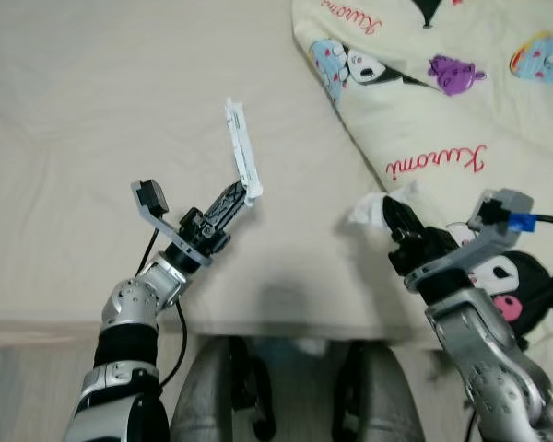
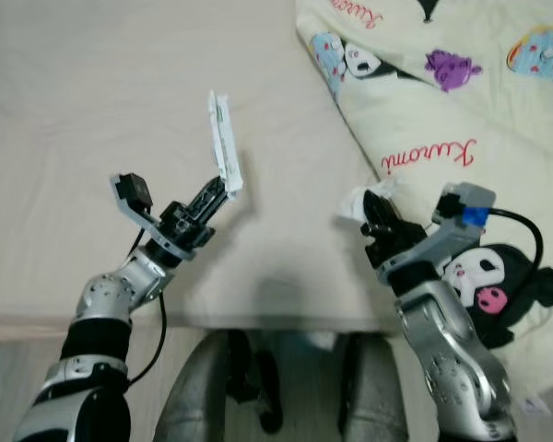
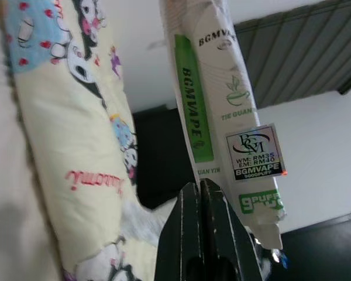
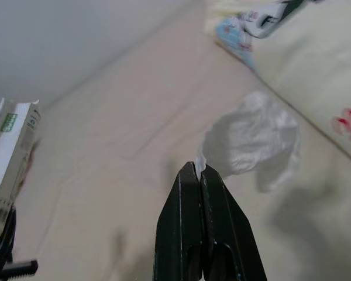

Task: Clean up the room

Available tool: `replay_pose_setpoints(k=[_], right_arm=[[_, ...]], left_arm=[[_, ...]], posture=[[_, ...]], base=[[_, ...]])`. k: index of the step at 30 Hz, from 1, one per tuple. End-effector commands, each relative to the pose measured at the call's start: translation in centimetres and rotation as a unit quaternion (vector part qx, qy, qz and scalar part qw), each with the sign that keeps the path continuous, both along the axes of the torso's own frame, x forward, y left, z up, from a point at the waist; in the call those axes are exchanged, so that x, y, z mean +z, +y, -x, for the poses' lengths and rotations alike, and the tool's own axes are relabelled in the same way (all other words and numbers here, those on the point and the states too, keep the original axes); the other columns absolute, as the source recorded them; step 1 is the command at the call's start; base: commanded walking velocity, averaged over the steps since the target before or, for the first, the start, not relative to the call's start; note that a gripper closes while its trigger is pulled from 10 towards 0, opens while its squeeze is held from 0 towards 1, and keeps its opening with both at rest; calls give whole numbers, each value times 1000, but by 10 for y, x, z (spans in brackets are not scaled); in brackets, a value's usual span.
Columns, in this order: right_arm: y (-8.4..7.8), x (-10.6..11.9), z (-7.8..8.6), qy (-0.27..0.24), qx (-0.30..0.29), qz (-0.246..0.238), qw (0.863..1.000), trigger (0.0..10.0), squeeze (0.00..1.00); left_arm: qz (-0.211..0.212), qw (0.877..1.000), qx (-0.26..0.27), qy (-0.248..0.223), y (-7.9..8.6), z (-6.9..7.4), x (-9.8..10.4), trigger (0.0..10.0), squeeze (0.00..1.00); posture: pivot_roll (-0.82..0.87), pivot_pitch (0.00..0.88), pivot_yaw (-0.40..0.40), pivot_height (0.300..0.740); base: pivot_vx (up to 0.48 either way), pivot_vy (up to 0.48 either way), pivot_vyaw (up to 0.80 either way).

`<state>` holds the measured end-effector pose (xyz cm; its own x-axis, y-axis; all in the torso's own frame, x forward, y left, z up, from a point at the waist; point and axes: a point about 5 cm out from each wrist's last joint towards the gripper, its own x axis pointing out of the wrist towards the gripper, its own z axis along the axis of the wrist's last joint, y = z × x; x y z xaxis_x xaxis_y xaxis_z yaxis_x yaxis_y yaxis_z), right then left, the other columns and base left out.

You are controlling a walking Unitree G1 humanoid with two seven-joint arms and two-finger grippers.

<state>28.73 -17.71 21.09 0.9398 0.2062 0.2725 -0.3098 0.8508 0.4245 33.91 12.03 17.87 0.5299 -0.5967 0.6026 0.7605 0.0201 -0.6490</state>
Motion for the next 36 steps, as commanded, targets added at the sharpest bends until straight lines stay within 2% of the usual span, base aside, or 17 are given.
replay_pose_setpoints(k=[1, 2, 3, 14, 17, 18, 20, 23, 24, 25, 26, 27, 29, 31, 32, 34, 36], right_arm=[[2, -12, 1, 14, 6, 9, 1000, 0, 0], [1, -16, -1, 18, 6, 9, 1000, 0, 0], [1, -21, -4, 22, 6, 12, 1000, 0, 0], [2, -53, -21, 51, 15, 23, 998, 0, 0], [7, -80, -25, 87, 26, 32, 995, 0, 0], [7, -80, -25, 87, 26, 32, 995, 0, 0], [11, -95, -25, 107, 33, 37, 993, 0, 0], [12, -100, -25, 112, 35, 38, 992, 0, 0], [16, -108, -24, 122, 42, 43, 991, 0, 0], [16, -108, -24, 122, 42, 43, 991, 0, 0], [22, -114, -21, 125, 52, 48, 990, 0, 0], [22, -114, -21, 125, 52, 48, 990, 0, 0], [34, -117, -18, 118, 70, 52, 989, 0, 0], [37, -116, -18, 112, 73, 52, 990, 0, 0], [39, -117, -19, 107, 75, 47, 990, 10000, 0], [40, -117, -20, 104, 76, 43, 991, 10000, 0], [42, -121, -21, 104, 79, 47, 990, 10000, 0]], left_arm=[[-9, 1000, 3, 15, 1, 5, -9, 78, 0], [-13, 1000, 9, 20, 0, 5, -11, 4078, 0], [-16, 999, 13, 25, -1, 7, -15, 10000, 0], [-34, 998, 23, 40, -6, 13, -27, 10000, 0], [-70, 994, 53, 68, -4, 14, -47, 10000, 0], [-70, 994, 53, 68, -4, 14, -47, 10000, 0], [-78, 990, 72, 97, 0, 15, -62, 10000, 0], [-76, 988, 77, 109, 1, 16, -67, 10000, 0], [-95, 982, 95, 132, 1, 18, -80, 10000, 0], [-95, 982, 95, 132, 1, 18, -80, 10000, 0], [-120, 973, 120, 157, 1, 22, -95, 10000, 0], [-120, 973, 120, 157, 1, 22, -95, 10000, 0], [-156, 956, 156, 194, 3, 31, -117, 10000, 0], [-164, 951, 166, 204, 4, 34, -122, 10000, 0], [-188, 943, 175, 210, 4, 37, -129, 10000, 0], [-205, 938, 181, 211, 4, 39, -133, 10000, 0], [-262, 926, 181, 203, 2, 42, -140, 10000, 0]], posture=[[-150, 271, 93, 654], [-147, 252, 87, 659], [-141, 229, 81, 664], [-122, 166, 60, 699], [-100, 123, 48, 713], [-100, 123, 48, 713], [-97, 107, 43, 723], [-97, 107, 43, 728], [-92, 77, 34, 733], [-92, 77, 34, 733], [-89, 68, 30, 738], [-89, 68, 30, 738], [-98, 52, 28, 740], [-97, 48, 28, 740], [-97, 40, 28, 740], [-97, 40, 28, 740], [-97, 26, 26, 740]], base=[[0, 0, 0], [0, 0, 0], [0, 0, 0], [0, 0, 0], [0, 0, 0], [0, 0, 0], [0, 0, 0], [0, 0, 0], [0, 0, 0], [0, 0, 0], [0, 0, 0], [0, 0, 0], [0, 0, 0], [0, 0, 0], [0, 0, 0], [0, 0, 0], [0, 0, 0]])
